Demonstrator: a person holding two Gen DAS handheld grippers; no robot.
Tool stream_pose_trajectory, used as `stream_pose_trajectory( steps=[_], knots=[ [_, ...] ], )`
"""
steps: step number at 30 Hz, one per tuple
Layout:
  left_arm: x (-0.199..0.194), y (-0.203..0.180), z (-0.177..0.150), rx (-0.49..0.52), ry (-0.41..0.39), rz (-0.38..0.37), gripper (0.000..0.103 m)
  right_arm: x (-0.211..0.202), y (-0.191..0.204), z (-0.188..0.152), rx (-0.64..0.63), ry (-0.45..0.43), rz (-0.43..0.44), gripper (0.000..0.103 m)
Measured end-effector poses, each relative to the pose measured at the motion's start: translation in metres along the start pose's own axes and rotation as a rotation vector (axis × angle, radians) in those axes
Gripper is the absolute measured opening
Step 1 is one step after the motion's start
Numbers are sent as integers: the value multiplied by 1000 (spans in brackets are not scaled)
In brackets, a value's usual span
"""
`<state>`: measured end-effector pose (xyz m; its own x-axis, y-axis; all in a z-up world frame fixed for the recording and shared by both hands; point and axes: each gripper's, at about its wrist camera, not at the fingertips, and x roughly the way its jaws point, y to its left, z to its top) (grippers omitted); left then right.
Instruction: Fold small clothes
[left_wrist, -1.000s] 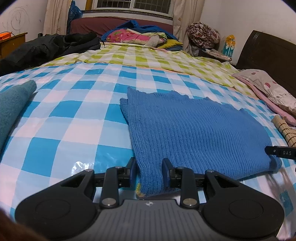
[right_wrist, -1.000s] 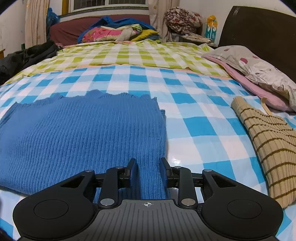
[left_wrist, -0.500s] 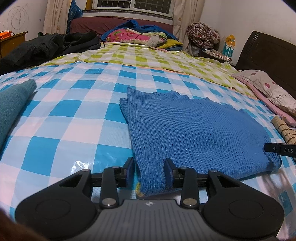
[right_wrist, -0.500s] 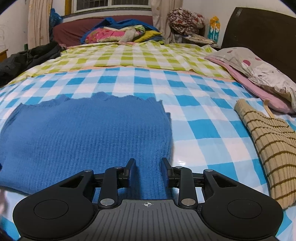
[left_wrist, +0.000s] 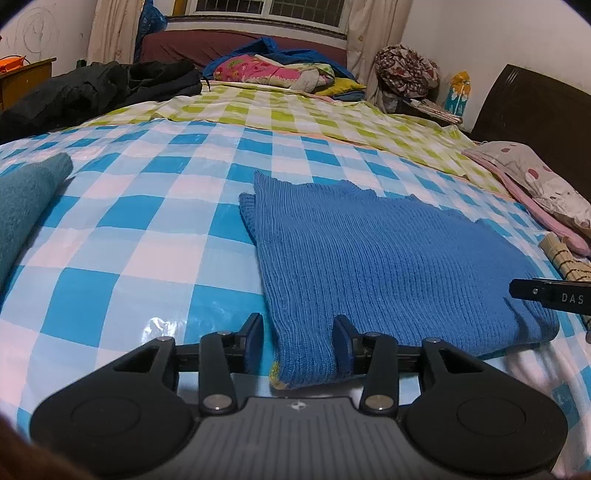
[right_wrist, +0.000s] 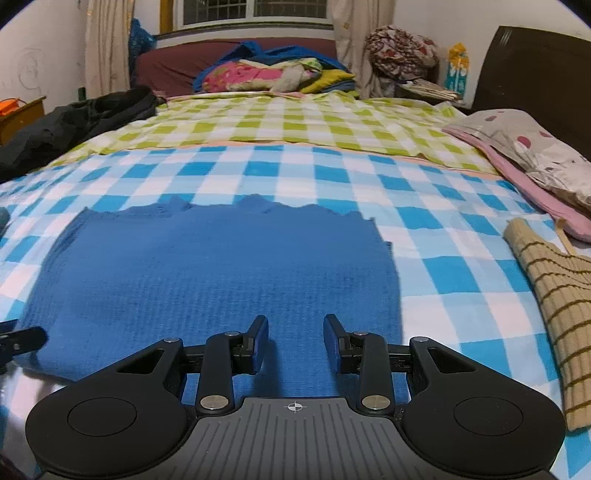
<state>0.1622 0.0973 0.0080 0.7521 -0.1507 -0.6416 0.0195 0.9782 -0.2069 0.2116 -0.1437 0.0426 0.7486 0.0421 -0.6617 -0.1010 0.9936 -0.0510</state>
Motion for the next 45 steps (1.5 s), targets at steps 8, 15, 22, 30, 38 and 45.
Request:
stream_pose_trajectory(
  steps=[8, 15, 22, 30, 38, 45],
  knots=[
    [-1, 2, 0, -10, -1, -4, 49, 1, 18, 1, -25, 0, 42, 33],
    [1, 4, 1, -6, -2, 1, 49, 4, 22, 3, -30, 2, 42, 33],
    [-1, 7, 3, -14, -16, 16, 49, 10, 16, -5, -13, 18, 29, 33],
    [-11, 7, 5, 24, -83, 64, 49, 10, -17, -18, 69, 17, -12, 34],
    [-6, 0, 2, 57, -70, 65, 49, 3, -55, -27, 196, 2, 18, 34],
    [0, 0, -2, 59, -48, 58, 49, -1, -55, -24, 202, -8, 24, 34]
  ],
)
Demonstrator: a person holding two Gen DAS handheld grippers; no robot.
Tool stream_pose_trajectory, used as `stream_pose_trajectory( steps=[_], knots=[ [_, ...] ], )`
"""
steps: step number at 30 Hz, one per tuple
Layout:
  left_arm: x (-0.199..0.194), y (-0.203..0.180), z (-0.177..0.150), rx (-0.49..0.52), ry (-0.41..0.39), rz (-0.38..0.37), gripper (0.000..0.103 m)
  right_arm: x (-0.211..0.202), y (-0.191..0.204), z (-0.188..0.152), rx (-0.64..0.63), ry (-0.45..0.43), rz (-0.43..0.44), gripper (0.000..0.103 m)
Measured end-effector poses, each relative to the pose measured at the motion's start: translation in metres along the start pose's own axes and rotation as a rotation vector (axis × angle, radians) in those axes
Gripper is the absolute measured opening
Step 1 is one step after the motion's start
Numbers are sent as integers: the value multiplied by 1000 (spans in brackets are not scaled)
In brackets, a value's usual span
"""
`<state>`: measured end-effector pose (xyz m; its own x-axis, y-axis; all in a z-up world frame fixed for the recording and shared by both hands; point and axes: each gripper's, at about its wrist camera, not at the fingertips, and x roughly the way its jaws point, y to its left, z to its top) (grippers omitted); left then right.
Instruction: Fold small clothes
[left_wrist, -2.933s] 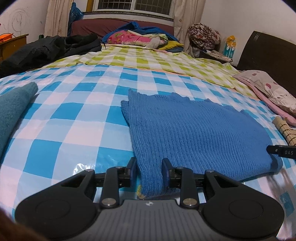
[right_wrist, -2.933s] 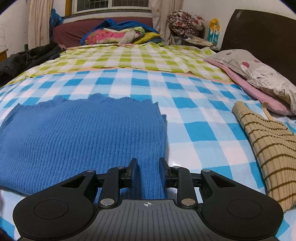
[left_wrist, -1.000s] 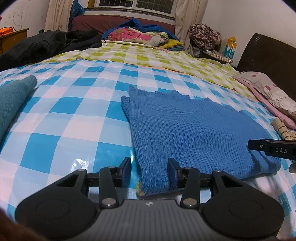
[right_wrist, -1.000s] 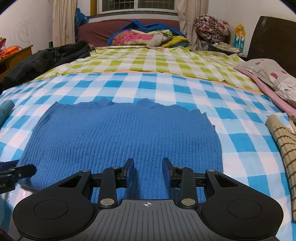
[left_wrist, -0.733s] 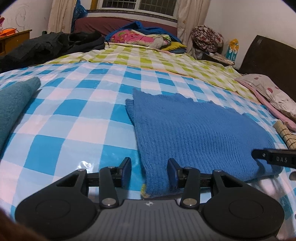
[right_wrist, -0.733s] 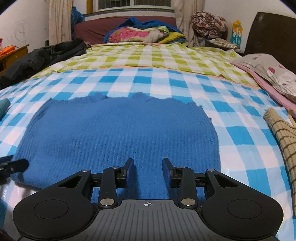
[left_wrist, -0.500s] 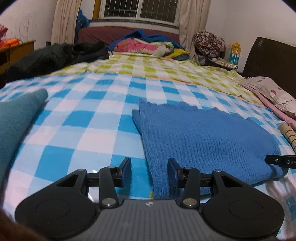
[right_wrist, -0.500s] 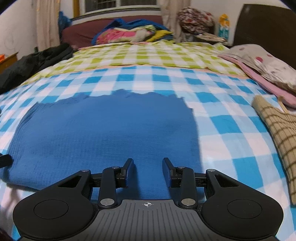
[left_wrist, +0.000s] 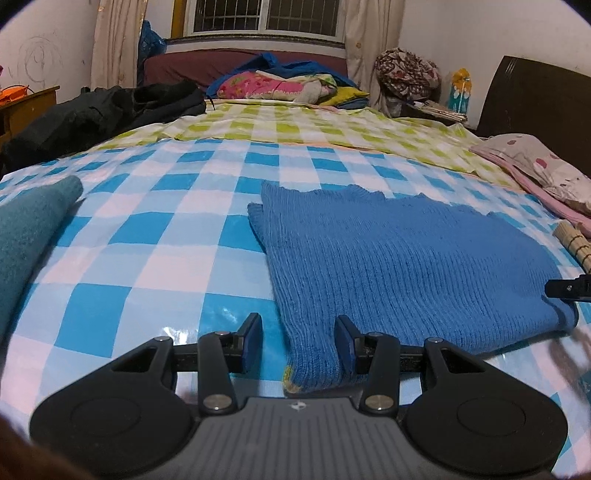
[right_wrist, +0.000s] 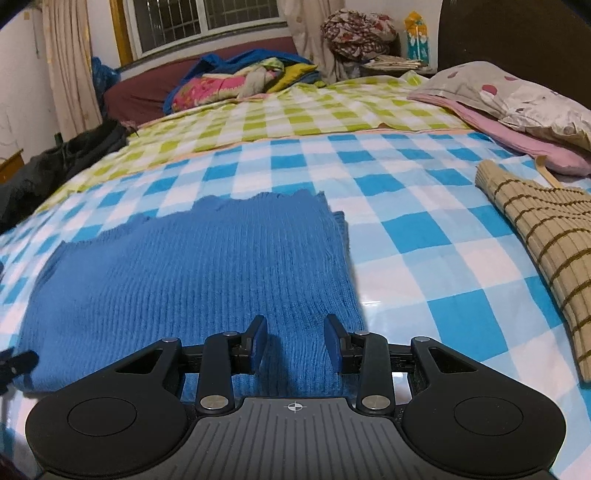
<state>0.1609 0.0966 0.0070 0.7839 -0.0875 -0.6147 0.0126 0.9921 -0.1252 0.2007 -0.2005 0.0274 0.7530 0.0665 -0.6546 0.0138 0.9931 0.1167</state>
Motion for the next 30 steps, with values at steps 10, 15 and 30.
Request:
stream_pose_trajectory(
  steps=[10, 15, 30],
  knots=[
    [1, 3, 0, -9, 5, -8, 49, 1, 8, -1, -32, 5, -19, 34],
    [0, 3, 0, -7, 5, -13, 49, -1, 9, 0, -39, 9, -22, 34],
    [1, 0, -1, 2, 7, -12, 49, 3, 11, -1, -49, 26, -29, 35]
  ],
)
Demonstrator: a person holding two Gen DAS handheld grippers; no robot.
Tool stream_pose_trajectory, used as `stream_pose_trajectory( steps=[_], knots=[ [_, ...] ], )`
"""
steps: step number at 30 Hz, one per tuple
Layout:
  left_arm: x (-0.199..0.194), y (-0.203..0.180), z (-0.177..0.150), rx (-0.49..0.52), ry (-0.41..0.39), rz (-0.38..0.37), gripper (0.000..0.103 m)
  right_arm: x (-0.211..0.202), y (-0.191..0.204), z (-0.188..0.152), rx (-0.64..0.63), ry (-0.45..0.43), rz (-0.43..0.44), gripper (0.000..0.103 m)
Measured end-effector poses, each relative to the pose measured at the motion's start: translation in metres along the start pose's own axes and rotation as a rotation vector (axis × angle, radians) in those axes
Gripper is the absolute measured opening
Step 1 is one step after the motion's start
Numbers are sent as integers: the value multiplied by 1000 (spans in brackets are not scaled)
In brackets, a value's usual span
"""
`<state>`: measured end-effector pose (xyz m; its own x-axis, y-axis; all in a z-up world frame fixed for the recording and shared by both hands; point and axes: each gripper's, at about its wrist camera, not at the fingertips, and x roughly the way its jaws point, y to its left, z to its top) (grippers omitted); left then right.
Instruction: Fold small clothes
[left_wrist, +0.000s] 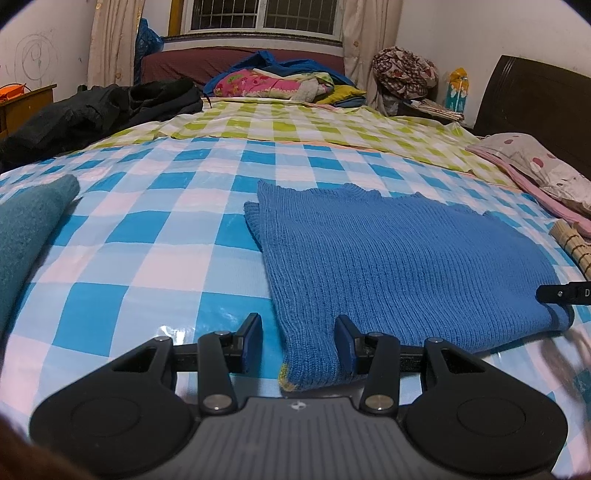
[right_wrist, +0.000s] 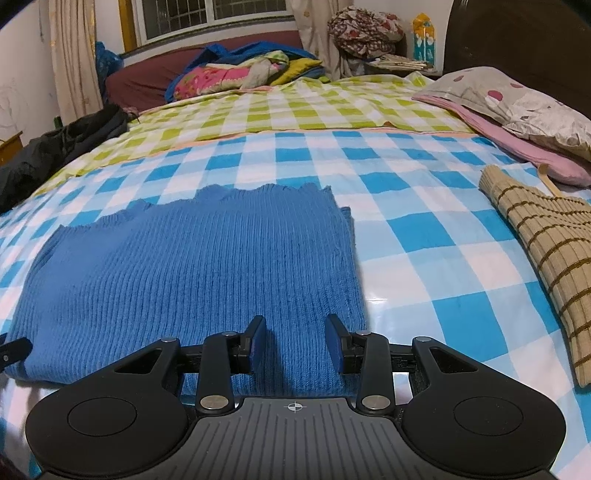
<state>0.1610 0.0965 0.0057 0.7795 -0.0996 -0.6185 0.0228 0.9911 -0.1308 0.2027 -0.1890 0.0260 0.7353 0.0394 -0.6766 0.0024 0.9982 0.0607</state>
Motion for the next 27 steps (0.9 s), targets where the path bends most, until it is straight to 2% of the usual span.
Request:
stream_pose_trajectory(
  steps=[27],
  knots=[
    [-9, -12, -1, 47, -23, 16, 49, -12, -12, -4, 27, -19, 8, 35]
  ],
)
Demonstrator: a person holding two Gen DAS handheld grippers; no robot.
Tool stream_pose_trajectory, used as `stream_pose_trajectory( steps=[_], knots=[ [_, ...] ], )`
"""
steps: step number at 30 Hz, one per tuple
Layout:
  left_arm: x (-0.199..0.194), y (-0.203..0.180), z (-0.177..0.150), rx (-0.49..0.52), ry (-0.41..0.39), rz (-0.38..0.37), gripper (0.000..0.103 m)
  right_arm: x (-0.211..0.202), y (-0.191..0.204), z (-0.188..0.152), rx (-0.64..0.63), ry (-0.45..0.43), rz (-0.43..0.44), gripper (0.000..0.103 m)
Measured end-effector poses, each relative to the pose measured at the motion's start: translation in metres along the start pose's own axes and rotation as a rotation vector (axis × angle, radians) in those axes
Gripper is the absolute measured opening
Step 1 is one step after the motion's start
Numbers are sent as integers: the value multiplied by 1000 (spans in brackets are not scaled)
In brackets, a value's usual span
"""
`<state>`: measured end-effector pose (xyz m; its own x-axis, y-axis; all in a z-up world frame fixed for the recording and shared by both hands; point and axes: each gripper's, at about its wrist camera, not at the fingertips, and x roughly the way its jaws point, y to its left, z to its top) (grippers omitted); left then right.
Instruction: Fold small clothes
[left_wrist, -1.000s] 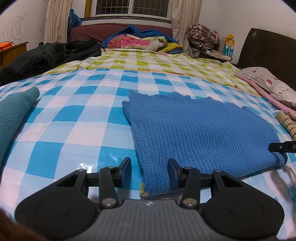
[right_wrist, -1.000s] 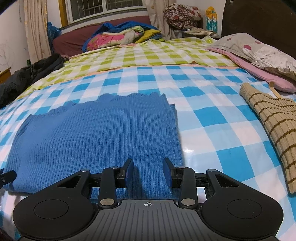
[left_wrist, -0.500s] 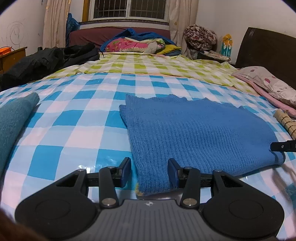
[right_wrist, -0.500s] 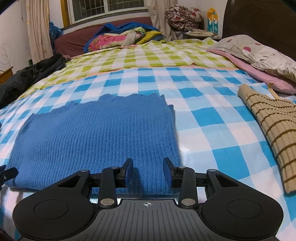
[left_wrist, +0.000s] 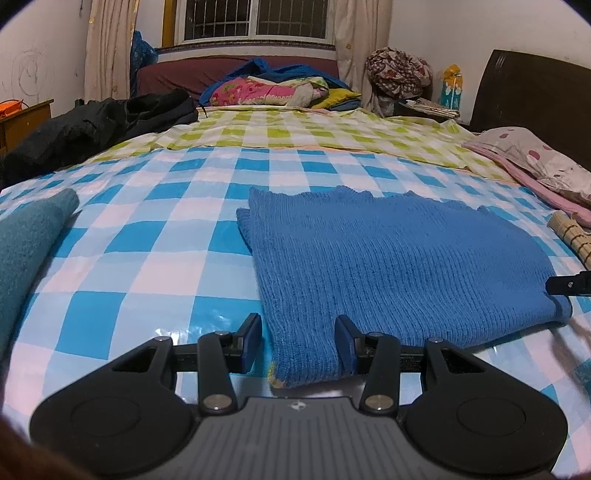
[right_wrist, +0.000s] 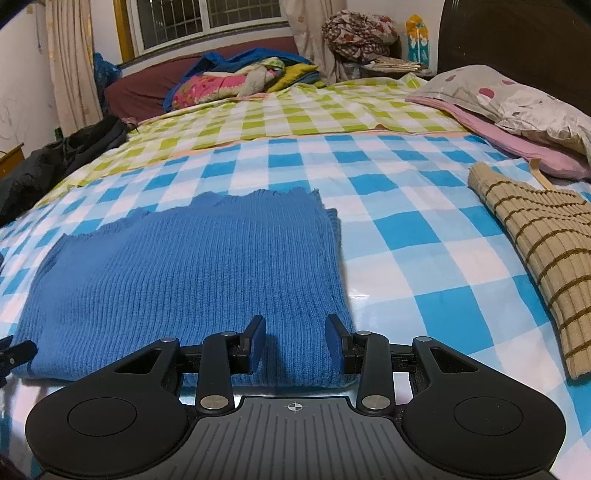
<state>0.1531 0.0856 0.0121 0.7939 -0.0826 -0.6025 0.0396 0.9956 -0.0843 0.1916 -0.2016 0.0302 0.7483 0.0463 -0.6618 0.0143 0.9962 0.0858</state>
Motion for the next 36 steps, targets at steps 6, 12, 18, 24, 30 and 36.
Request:
stream_pose_trajectory(
  steps=[6, 12, 18, 24, 30, 36],
  knots=[
    [-4, -7, -1, 30, -22, 11, 49, -3, -7, 0, 15, -10, 2, 37],
    [-6, -15, -5, 57, -21, 22, 49, -3, -21, -4, 43, -5, 7, 37],
    [-8, -9, -7, 16, -5, 32, 49, -3, -31, -6, 65, -3, 15, 37],
    [-8, -1, -15, -21, 14, 42, 50, -12, -22, 0, 41, -43, 26, 37],
    [-8, 4, -17, -43, 13, 24, 50, -12, 18, 14, -60, -42, 86, 38],
    [-4, 10, -19, -69, 12, -10, 53, 3, 86, 31, -171, -3, 199, 41]
  ],
)
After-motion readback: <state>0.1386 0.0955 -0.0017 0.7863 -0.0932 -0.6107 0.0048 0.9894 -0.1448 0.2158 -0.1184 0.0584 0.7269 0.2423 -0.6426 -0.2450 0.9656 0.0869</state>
